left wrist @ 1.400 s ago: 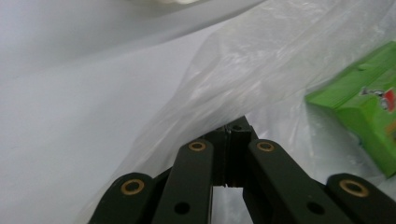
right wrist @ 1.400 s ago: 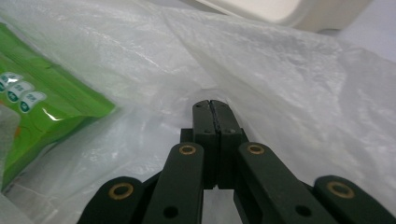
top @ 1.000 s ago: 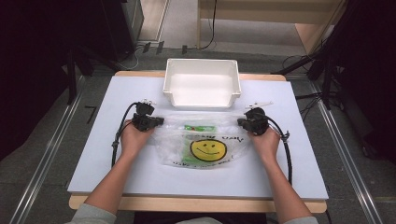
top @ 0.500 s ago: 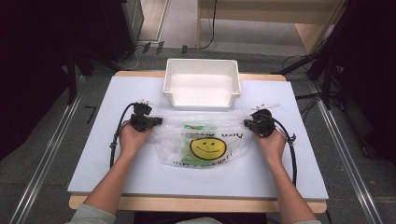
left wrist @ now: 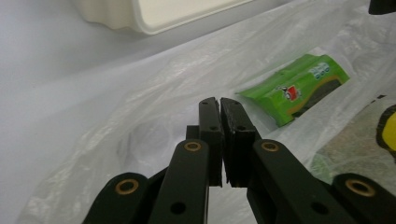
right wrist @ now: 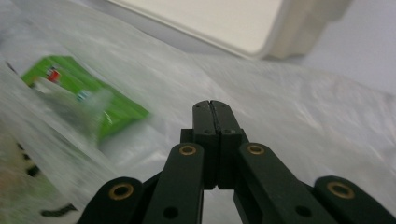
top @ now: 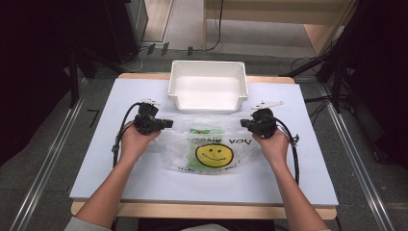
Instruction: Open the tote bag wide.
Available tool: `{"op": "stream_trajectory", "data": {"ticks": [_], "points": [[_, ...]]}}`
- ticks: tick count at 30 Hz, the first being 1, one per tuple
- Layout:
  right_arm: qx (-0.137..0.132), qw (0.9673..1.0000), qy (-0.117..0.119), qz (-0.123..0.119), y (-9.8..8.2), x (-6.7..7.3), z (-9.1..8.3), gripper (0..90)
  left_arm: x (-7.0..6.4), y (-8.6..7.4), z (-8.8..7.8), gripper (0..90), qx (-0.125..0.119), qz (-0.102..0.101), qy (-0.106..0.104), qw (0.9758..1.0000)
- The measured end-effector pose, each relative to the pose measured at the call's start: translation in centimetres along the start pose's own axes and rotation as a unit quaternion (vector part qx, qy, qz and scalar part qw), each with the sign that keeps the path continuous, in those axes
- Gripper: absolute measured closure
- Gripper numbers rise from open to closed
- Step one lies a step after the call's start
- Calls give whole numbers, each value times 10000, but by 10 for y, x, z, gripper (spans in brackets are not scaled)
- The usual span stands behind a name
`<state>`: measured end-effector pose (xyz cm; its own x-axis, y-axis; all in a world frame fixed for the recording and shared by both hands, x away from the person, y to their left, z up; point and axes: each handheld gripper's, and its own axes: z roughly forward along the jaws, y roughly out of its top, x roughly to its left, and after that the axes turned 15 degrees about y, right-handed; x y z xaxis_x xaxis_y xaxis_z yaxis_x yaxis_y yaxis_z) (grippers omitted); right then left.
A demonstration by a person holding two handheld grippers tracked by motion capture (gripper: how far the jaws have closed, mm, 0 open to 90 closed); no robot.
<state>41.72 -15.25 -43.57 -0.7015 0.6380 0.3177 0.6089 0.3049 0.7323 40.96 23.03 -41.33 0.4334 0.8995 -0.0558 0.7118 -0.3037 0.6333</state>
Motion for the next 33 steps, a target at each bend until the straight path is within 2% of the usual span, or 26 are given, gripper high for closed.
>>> {"op": "stream_trajectory", "data": {"ticks": [4,6,9,13,15,20,24,28,33], "points": [[52,9997,118,-199,18,11,9,900,-7,3,1,874,13,-29,-144,9999],[63,9996,149,-250,22,12,12,900,-12,3,3,874,48,-1,-204,9998],[68,9993,271,-258,30,15,21,900,-17,4,6,877,65,32,-223,9997],[80,9987,413,-301,39,19,36,900,-22,4,9,887,10,-30,-233,9997],[104,9985,420,-325,41,20,44,900,-25,4,11,890,19,-36,-236,9997],[196,9981,506,-307,41,19,66,900,-26,2,17,891,77,-21,-229,9997],[428,9972,518,-334,37,19,80,900,-27,-2,20,891,132,-7,-217,9997],[618,9961,533,-342,32,20,87,900,-29,-8,25,891,223,-11,-216,9995],[698,9956,518,-363,30,21,91,900,-33,-17,28,891,296,23,-210,9993]]}}
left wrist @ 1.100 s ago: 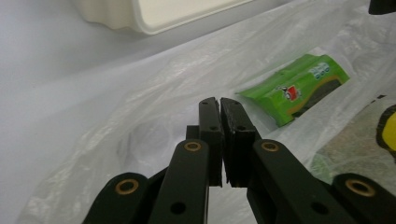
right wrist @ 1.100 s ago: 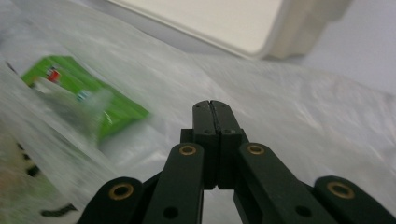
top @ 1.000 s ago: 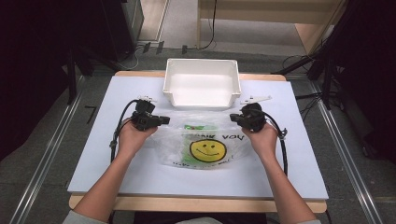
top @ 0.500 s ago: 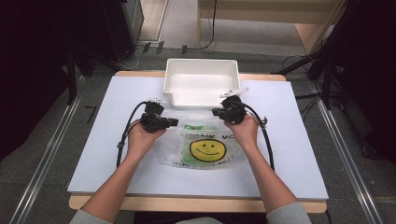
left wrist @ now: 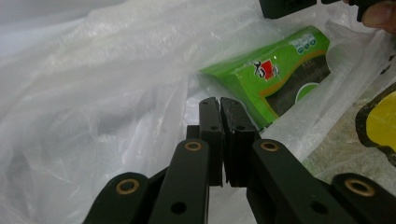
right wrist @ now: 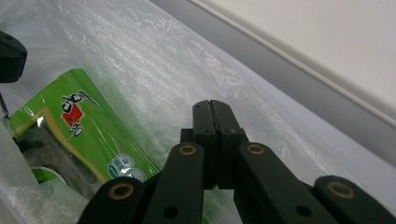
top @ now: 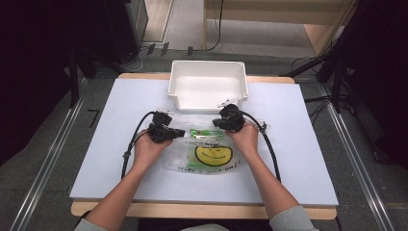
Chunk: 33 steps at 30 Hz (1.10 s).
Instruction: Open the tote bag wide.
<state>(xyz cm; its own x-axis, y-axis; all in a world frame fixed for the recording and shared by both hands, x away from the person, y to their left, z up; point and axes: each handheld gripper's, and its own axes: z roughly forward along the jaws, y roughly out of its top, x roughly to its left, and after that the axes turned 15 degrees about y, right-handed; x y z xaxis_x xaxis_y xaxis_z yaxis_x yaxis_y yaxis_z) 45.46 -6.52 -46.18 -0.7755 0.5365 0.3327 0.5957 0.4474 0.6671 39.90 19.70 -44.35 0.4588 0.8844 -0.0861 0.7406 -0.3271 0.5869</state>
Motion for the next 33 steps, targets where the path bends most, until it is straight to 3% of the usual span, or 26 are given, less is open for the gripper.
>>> {"op": "stream_trajectory", "data": {"ticks": [2,15,33], "points": [[32,10000,-8,-4,-1,0,1,900,-1,-4,0,891,8,-63,-51,10000],[66,10000,-40,21,-3,-1,7,900,-16,-28,-12,890,51,30,-305,9995],[31,9999,-135,54,-3,0,7,900,-34,-57,-25,891,130,331,-339,9988]]}}
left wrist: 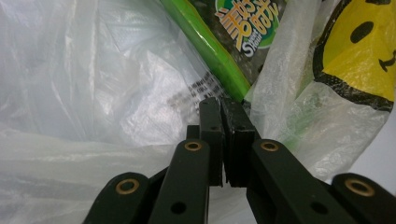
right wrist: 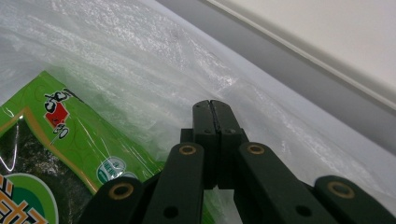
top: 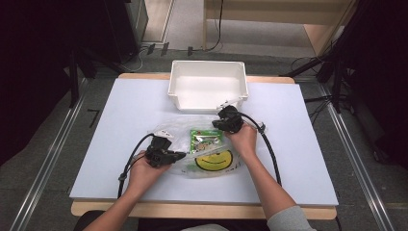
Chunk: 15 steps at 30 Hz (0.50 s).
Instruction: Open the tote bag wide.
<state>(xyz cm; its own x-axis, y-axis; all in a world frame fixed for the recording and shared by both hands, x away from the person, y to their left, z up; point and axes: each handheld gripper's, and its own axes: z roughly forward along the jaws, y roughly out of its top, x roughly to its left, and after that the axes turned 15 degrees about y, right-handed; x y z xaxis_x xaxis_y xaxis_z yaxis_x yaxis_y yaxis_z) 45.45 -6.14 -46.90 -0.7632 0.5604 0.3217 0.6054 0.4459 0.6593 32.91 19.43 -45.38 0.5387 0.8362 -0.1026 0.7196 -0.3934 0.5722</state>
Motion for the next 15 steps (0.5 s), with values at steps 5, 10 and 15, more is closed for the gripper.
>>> {"op": "stream_trajectory", "data": {"ticks": [5,10,15], "points": [[-40,10000,3,48,0,0,0,900,-5,-6,-2,891,1,31,-26,10000],[-54,10000,-5,61,0,0,1,900,-10,-11,-5,891,-9,77,-58,10000],[-45,9999,-31,94,0,0,1,900,-14,-16,-7,891,52,134,-91,9999]]}}
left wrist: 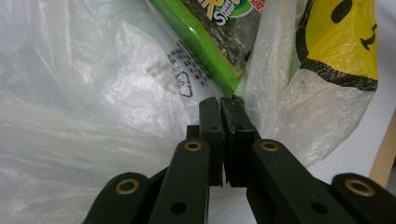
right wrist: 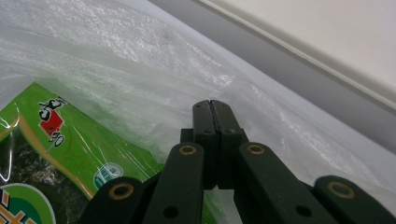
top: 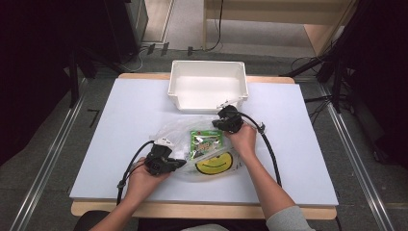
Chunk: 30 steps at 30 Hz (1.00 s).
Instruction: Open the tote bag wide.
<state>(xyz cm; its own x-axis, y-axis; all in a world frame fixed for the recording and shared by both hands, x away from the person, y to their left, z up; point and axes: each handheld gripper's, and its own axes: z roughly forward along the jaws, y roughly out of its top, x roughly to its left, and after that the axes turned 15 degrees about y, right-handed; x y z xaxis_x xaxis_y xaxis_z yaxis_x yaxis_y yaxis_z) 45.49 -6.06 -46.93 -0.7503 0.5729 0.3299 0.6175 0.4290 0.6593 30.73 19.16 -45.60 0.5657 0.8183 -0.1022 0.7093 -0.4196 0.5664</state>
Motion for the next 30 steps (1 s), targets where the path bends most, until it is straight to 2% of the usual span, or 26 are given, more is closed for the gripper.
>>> {"op": "stream_trajectory", "data": {"ticks": [5,9,13,19,24,30], "points": [[42,9999,-9,115,2,0,0,900,-7,-6,-1,891,47,81,-29,10000],[157,9998,-19,102,6,0,1,900,-12,-10,-3,891,56,126,-49,9999],[236,9993,-44,271,9,0,1,900,-16,-15,-5,891,108,168,-66,9998],[49,9991,-55,423,7,-1,2,900,-20,-25,-11,892,143,219,-120,9996],[-63,9996,-148,247,3,1,2,900,-20,-35,-17,897,159,171,-148,9996],[-127,9993,-364,21,1,4,4,900,-20,-42,-23,900,222,236,-155,9994]]}}
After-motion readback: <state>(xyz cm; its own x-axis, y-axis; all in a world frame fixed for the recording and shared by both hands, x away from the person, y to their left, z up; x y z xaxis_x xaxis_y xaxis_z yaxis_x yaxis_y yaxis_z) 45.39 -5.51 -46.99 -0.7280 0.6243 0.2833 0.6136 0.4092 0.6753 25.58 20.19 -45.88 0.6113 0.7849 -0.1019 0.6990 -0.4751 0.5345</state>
